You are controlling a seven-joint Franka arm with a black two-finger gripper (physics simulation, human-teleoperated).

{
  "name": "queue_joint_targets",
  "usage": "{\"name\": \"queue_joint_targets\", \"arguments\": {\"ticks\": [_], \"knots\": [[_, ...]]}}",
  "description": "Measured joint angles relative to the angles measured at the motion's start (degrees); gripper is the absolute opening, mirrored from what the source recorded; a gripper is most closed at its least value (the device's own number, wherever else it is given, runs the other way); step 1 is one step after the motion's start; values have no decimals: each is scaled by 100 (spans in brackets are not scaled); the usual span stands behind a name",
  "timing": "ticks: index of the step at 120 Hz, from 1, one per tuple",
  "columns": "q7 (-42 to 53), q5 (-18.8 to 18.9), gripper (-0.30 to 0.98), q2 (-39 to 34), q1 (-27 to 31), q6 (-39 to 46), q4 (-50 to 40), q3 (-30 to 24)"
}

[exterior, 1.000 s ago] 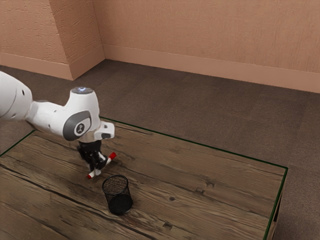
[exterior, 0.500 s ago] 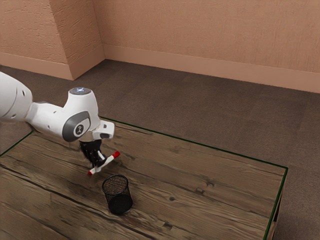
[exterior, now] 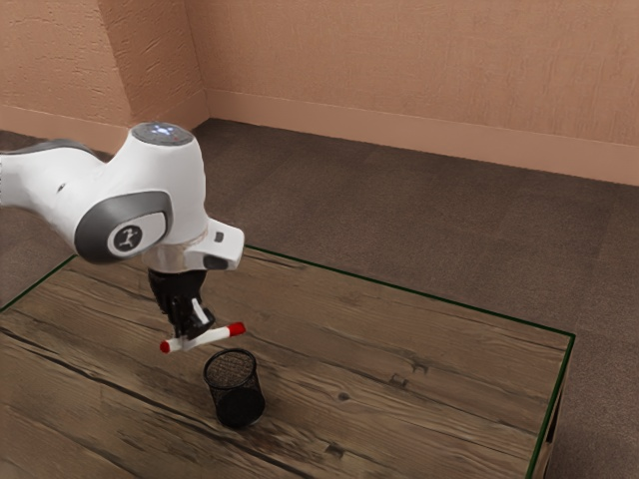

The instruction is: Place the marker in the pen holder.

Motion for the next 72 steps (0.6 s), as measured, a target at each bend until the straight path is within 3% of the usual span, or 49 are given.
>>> {"name": "queue_joint_targets", "arguments": {"ticks": [34,56,66,72], "knots": [[-545,-170,-5,528,70,-371,-54,-28],[-868,-214,-3,1362,195,-580,668,7],[-1030,-233,1,1553,235,-693,929,14],[-1120,-247,11,1623,233,-746,1059,-5]]}}
